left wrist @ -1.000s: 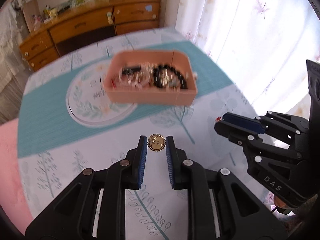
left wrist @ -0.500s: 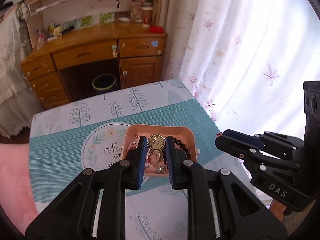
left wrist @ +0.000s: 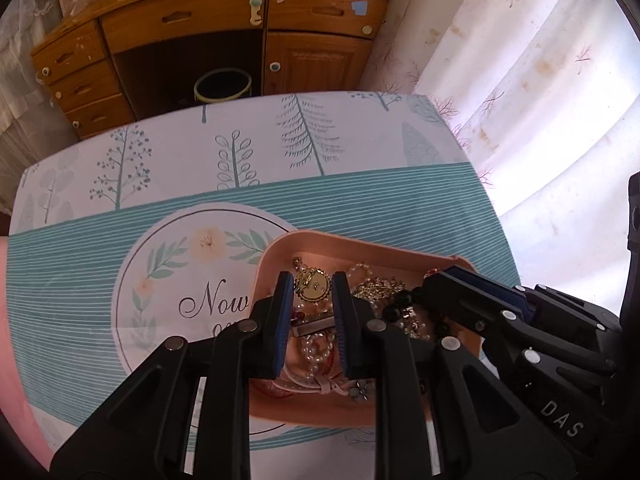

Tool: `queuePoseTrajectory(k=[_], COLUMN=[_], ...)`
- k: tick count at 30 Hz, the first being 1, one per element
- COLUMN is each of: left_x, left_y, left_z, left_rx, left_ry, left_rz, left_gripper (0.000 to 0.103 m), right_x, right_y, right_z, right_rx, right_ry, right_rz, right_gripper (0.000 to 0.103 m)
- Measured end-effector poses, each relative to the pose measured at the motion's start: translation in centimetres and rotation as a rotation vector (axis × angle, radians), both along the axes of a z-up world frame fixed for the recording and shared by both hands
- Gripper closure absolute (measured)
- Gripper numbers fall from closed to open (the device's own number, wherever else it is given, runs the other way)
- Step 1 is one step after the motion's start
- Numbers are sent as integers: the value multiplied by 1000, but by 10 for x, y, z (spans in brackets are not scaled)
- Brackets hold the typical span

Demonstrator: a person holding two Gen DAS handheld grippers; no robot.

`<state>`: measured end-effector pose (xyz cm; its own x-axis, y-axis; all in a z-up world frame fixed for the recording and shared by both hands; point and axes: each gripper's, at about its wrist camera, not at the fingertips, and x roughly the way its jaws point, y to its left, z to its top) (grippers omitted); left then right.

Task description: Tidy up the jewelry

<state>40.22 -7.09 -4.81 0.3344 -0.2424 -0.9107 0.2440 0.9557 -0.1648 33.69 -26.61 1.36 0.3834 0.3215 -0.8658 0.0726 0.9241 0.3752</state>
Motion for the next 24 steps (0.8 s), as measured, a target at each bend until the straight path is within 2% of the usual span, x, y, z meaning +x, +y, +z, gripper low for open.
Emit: queuePoseTrajectory(k=[3,7,10,15,24], left_x=[2,1,-5,-23,-90], left_y=[2,10,16,14,24], left_z=[-9,-7,1,22,73], left_rx=[-9,-4,-36,-9,15], left_ry=[24,2,-9,-50,-138], left_rz=[12,38,50,31,33], left_gripper=[83,53,51,51,50], right_x=[5,9,8,-1,-49], right_y=[1,-2,-4,-4,4], right_z=[-18,-32,-35,-21,35], right_rx=[19,45,52,39,-12], right_ry=[21,13,7,-15,-81], right_rz=[-14,-47,-62,-57,-13], right_gripper=[79,76,76,76,75])
